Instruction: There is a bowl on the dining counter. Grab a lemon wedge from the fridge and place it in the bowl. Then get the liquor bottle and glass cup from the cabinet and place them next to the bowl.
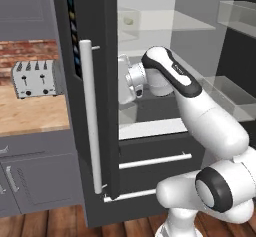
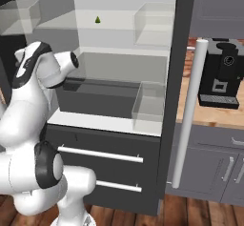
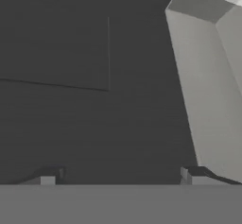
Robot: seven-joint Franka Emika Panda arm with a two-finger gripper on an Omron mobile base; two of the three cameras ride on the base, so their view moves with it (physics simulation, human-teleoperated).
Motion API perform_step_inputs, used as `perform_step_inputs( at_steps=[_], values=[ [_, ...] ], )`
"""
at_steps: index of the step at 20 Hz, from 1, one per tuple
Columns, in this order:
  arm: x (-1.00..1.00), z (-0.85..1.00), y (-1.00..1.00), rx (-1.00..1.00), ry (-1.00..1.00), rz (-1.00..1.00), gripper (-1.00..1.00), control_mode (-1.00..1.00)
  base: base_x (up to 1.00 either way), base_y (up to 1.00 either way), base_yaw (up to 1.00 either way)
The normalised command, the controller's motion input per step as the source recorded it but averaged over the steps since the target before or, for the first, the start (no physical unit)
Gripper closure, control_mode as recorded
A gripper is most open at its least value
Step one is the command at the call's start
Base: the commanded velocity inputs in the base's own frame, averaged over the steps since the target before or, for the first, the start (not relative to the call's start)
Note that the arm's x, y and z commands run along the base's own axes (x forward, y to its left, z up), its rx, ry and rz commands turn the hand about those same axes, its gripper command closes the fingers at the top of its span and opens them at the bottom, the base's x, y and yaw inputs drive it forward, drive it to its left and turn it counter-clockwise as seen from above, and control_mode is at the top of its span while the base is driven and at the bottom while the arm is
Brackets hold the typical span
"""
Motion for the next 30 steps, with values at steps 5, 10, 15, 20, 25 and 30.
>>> perform_step_inputs(
  at_steps=[5, 10, 15, 20, 25, 30],
  values=[
    [-0.08, -0.24, 1.0, -0.01, -0.01, 0.17, -1.0, -1.0, 0.0, 0.0, 0.0],
    [-0.19, -0.26, 1.0, -0.04, -0.08, 0.12, -1.0, -1.0, 0.0, 0.0, 0.0],
    [-0.08, -0.21, 1.0, -0.04, -0.07, 0.05, -1.0, -1.0, 0.0, 0.0, 0.0],
    [-0.34, -0.09, 0.48, -0.12, -0.11, 0.0, -1.0, -1.0, 0.0, 0.0, 0.0],
    [-0.53, 0.0, -0.37, -0.13, -0.37, 0.0, -1.0, -1.0, 0.0, 0.0, 0.0],
    [-0.44, 0.27, -0.71, -0.09, -0.34, -0.01, -1.0, -1.0, 0.0, 0.0, 0.0]
  ],
)
